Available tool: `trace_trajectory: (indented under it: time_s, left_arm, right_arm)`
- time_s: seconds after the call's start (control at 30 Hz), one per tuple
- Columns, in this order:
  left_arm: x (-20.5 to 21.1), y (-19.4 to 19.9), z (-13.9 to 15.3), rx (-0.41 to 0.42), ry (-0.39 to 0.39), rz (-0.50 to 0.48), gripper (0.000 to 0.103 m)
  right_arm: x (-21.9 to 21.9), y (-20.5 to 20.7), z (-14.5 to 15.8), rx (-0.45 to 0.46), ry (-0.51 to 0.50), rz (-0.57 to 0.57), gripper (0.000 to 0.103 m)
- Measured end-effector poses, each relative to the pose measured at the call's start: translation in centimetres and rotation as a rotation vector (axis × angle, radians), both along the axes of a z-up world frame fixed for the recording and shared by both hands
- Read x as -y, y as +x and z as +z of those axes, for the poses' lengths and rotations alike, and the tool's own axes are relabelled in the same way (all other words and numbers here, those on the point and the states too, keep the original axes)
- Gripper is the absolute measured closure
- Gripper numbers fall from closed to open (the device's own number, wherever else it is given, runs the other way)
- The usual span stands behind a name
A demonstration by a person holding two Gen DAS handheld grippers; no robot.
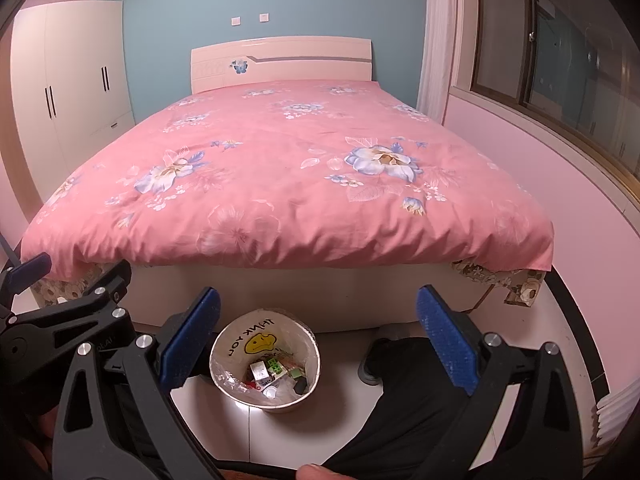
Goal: Collect trash
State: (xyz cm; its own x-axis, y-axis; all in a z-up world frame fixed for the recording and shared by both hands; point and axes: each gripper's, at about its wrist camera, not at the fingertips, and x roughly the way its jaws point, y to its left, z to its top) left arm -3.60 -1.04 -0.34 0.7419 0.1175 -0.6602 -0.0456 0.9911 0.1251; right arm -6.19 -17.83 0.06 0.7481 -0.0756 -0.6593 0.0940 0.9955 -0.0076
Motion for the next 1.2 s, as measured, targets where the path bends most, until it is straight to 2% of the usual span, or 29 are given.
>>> trace_trajectory:
  time_s: [1.2]
  left_arm:
    - [-0.24,0.49,0.21,-0.001,0.007,-0.009,0.004]
  right_arm:
    - [0.37,-0.18,-0.02,0.013,-0.008,0.003,0.007]
